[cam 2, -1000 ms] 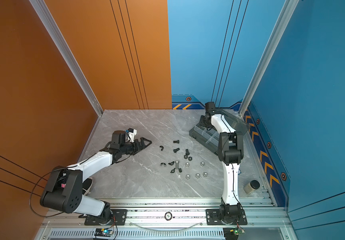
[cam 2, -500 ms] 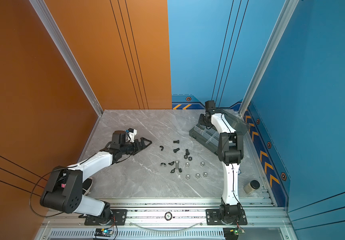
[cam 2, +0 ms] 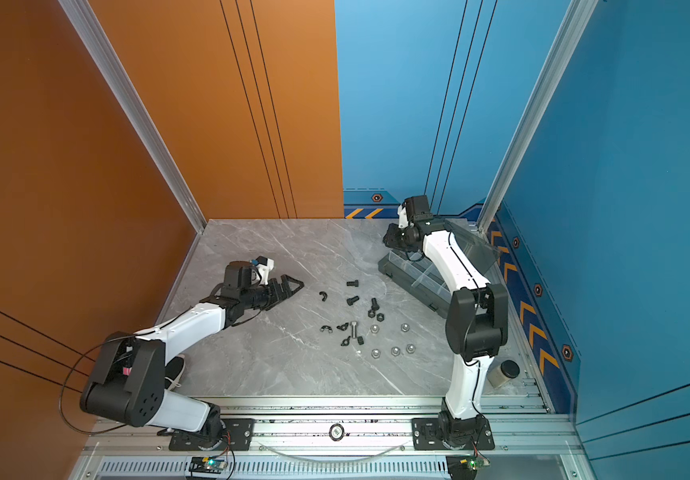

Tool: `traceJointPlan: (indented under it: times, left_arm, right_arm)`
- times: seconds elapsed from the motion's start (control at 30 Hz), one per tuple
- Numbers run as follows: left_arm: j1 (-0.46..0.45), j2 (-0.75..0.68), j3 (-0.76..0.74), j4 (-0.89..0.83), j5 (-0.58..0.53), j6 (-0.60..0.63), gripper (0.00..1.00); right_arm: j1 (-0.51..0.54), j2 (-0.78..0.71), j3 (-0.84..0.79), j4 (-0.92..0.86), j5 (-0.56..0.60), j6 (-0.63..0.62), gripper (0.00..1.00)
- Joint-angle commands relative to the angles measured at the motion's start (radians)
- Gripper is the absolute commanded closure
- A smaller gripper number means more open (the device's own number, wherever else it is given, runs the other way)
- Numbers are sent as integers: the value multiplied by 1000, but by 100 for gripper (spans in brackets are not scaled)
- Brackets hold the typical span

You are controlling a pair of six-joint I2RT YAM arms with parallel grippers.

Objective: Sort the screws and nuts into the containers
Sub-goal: 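Move the right gripper from the box over a black wing nut in the pile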

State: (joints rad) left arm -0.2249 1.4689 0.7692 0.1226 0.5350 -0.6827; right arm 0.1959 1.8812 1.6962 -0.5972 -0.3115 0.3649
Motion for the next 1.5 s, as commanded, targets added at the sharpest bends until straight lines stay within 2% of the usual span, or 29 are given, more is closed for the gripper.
traceJointPlan:
  times: [0.0,0.23,0.57,0.97,1.2,1.47]
  left_arm:
    - [-13,5,30,-8,-9,-1,2]
    - [-14,12,29,-11,-8,0,2]
    - [-11,14,25,0,12,-18,2]
    - [25,4,2,-6,33,-56,2]
    - [44,0,-19,0,48,-58,2]
    - [60,-2,-30,11,65,-55,2]
  right_arm:
    - [43,-51,-77,0,-15,0,59]
    - [163,-114,-192,10,43,-9,55]
    - [321,-98,-323,183,116,-18,54]
    - [461,108,-156,173,204,-75,54]
    - [491,201,-62,148,232,-85,57]
    - [497,284,-8,132,256,-107,65]
